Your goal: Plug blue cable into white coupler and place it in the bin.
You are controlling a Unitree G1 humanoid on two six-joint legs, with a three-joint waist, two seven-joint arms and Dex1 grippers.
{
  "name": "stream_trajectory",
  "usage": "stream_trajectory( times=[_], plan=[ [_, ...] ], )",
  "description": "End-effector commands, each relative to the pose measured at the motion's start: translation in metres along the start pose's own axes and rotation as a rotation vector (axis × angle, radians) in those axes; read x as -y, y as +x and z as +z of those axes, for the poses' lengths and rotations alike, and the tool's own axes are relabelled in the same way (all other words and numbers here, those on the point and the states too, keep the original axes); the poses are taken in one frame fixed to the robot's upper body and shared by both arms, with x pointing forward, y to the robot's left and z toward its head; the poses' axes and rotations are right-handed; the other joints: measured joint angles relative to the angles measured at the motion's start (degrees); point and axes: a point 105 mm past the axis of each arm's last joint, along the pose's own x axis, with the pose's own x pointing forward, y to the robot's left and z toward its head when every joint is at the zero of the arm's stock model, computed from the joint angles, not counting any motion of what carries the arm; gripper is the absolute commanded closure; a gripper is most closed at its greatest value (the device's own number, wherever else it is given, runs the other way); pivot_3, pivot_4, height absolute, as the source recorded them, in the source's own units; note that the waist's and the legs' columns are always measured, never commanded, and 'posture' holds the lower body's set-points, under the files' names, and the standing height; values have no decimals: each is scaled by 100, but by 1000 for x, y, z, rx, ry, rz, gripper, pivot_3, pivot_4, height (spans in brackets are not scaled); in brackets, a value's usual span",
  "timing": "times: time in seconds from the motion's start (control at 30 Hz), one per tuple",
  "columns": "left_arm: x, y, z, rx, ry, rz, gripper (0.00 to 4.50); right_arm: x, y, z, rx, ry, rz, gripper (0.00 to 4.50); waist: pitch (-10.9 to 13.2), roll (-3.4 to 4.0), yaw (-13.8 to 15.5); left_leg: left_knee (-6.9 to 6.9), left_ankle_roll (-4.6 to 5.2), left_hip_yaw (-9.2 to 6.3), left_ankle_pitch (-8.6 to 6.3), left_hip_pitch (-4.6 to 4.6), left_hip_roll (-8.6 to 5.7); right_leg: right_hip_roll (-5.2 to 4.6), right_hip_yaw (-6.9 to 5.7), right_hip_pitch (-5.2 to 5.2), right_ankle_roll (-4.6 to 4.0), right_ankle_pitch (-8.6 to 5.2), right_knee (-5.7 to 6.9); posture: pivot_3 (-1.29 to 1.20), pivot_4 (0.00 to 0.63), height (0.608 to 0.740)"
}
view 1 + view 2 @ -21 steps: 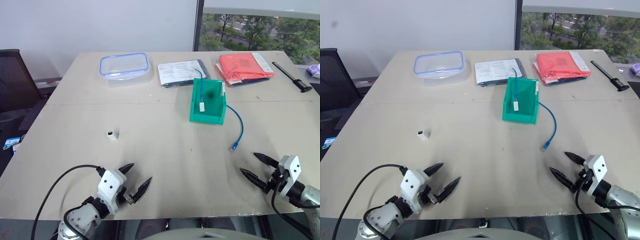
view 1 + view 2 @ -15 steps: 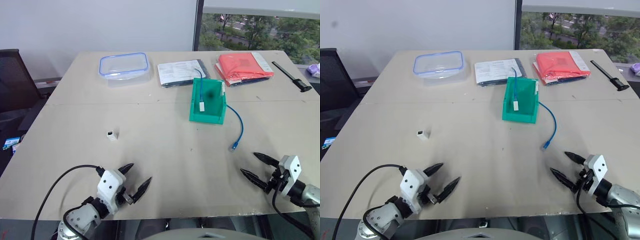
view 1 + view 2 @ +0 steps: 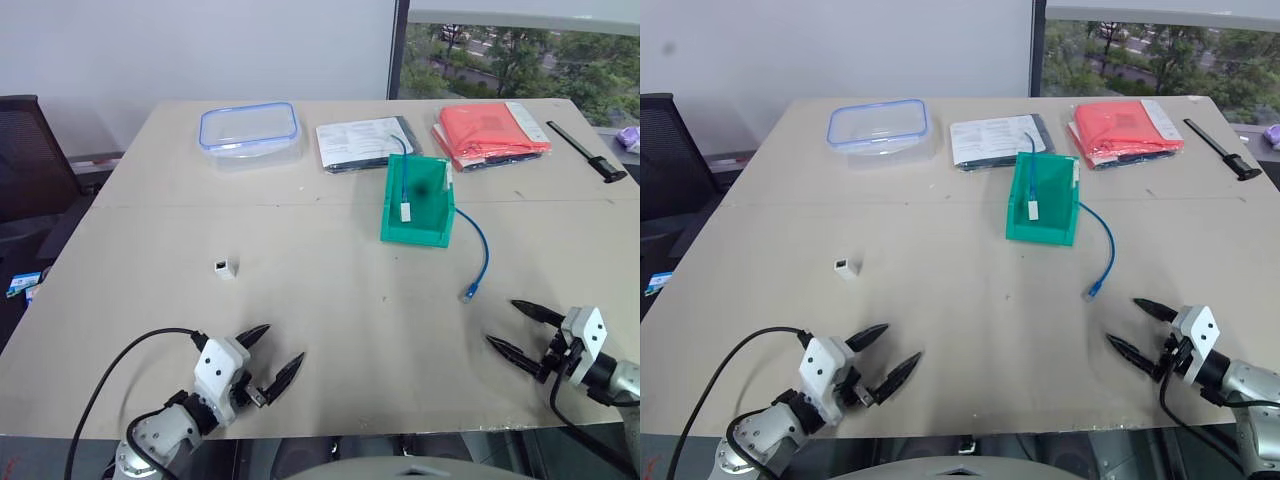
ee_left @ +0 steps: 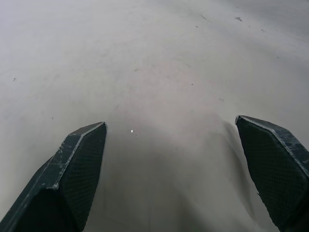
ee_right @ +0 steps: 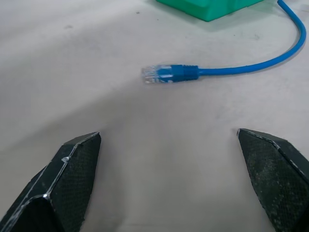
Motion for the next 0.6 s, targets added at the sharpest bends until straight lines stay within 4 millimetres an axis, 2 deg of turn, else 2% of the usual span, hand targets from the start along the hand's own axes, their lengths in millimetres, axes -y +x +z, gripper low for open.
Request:
stream_trajectory(
  times=[0.03, 0.07, 0.2, 0.4, 0.6],
  plan=[
    [5, 6, 17, 16, 80, -121, 113, 11, 5, 22, -15, -140, 71, 11, 8, -12, -3, 0, 0, 0, 0, 0, 0, 0, -1, 0, 0, 0, 0, 0, 150, 737],
    [5, 7, 22, 22, 100, -149, 113, 14, 6, 27, -17, -153, 79, 11, 29, -14, -10, 1, 2, -1, 1, 2, 1, 3, -6, 0, -5, 3, 2, 0, 150, 737],
    [2, 21, 75, 115, 161, -333, 113, 28, 23, 43, -99, -258, 240, 11, 65, -36, -6, 10, 27, -2, 17, -8, 2, 9, -20, -19, -27, 17, 18, 0, 150, 737],
    [5, 19, 102, 64, 280, -532, 113, 37, 48, 48, -196, -336, 396, 11, 66, -39, -12, 14, 28, 0, 18, -64, 0, 49, -35, -55, -22, 18, 14, 0, 150, 737],
    [1, 16, 117, 19, 327, -601, 113, 45, 66, 54, -263, -386, 504, 11, 82, -44, -21, 22, 26, -3, 19, -82, 0, 58, -55, -72, 2, 31, 20, 0, 150, 737]
  ],
)
